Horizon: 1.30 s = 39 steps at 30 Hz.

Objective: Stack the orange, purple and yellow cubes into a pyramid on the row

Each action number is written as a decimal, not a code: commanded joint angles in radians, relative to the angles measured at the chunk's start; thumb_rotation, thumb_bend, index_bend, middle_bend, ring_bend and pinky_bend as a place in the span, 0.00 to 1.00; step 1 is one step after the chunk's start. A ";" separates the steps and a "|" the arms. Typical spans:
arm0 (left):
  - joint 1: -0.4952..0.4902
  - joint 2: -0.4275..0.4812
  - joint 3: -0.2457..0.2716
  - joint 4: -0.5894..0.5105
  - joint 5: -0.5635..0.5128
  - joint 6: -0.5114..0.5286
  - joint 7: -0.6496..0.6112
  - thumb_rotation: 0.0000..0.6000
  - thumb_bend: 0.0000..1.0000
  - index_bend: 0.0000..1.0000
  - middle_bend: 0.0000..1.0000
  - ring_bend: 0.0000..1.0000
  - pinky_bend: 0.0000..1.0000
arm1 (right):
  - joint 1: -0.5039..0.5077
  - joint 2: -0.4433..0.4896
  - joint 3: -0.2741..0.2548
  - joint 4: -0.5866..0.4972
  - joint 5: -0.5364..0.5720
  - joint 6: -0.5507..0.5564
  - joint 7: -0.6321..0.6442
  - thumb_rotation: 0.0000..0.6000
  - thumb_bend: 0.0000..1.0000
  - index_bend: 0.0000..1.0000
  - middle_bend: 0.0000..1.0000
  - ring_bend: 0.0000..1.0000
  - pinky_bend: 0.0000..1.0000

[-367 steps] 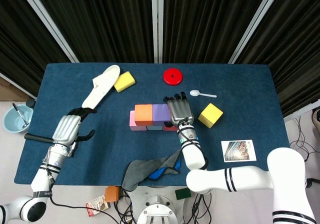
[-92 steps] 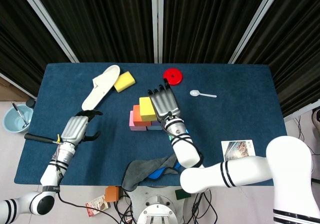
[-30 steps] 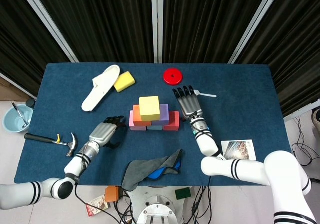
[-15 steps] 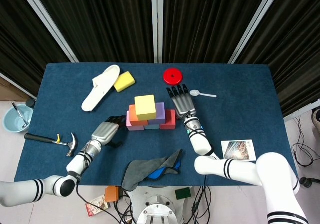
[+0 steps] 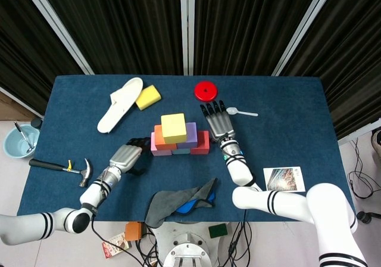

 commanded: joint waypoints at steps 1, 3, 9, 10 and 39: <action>0.003 0.010 0.002 -0.010 -0.002 0.006 -0.001 0.98 0.28 0.22 0.01 0.01 0.04 | -0.010 0.015 0.002 -0.018 -0.002 0.009 -0.006 1.00 0.00 0.00 0.04 0.00 0.00; 0.008 0.023 0.005 -0.024 -0.001 0.016 0.002 0.98 0.28 0.22 0.01 0.01 0.04 | -0.019 0.034 0.003 -0.041 -0.001 0.018 -0.011 1.00 0.00 0.00 0.04 0.00 0.00; 0.041 0.096 0.015 -0.097 0.001 0.070 0.006 0.98 0.28 0.22 0.01 0.01 0.04 | -0.068 0.156 0.002 -0.193 -0.018 0.067 -0.015 1.00 0.00 0.00 0.04 0.00 0.00; 0.050 0.112 0.015 -0.112 0.005 0.085 0.003 0.99 0.28 0.22 0.01 0.01 0.04 | -0.080 0.185 0.005 -0.229 -0.020 0.078 -0.010 1.00 0.00 0.00 0.05 0.00 0.00; 0.589 0.306 0.152 -0.141 0.388 0.817 -0.201 1.00 0.28 0.22 0.03 0.02 0.04 | -0.873 0.719 -0.299 -0.356 -0.773 0.567 0.947 1.00 0.06 0.00 0.05 0.00 0.00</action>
